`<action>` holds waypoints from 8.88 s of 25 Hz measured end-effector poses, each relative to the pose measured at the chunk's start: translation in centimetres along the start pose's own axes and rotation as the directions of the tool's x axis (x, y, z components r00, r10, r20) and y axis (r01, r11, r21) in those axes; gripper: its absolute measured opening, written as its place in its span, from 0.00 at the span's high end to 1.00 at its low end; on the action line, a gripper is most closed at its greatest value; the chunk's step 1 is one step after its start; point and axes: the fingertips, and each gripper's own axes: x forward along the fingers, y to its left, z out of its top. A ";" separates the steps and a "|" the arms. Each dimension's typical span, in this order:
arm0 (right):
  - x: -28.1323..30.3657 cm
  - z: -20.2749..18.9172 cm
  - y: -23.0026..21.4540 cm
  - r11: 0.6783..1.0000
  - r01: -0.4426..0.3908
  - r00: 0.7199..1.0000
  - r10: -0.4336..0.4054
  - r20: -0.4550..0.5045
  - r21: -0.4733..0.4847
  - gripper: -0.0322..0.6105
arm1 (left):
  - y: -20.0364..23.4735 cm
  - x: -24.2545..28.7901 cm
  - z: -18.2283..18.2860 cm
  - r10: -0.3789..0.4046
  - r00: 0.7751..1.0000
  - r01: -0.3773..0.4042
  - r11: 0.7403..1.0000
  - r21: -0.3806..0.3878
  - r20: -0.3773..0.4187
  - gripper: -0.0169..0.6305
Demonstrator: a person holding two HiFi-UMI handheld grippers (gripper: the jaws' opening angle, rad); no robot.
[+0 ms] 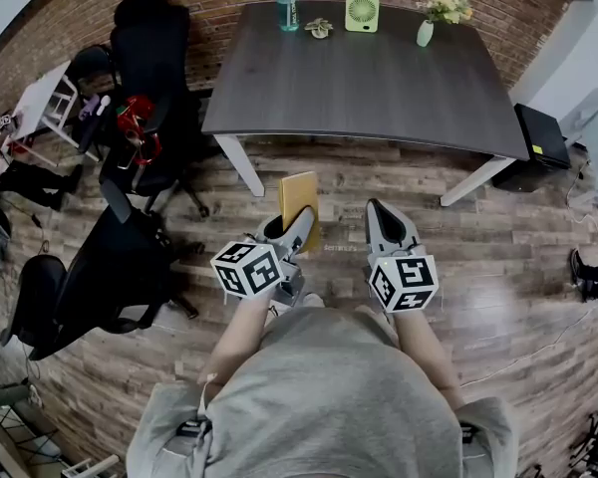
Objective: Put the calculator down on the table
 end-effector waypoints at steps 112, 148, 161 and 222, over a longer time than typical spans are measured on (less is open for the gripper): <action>40.0 2.3 -26.1 0.994 -0.103 0.981 0.096 -0.169 -0.031 0.95 | 26.2 45.5 7.0 0.190 0.917 -0.230 0.970 -0.075 -0.351 0.84; 40.1 1.4 -26.3 0.995 -0.090 0.979 0.082 -0.188 -0.032 0.95 | 29.8 45.3 5.7 0.352 0.815 -0.395 0.919 0.003 -0.460 0.76; 39.7 1.6 -26.0 0.996 -0.084 0.980 0.076 -0.182 -0.036 0.95 | 30.3 44.6 6.1 0.452 0.786 -0.447 0.887 0.118 -0.423 0.62; 14.9 -1.2 -5.4 0.999 -0.022 0.997 0.018 -0.077 -0.046 0.95 | 16.1 10.0 4.2 0.451 0.883 -0.414 0.880 0.233 -0.133 0.94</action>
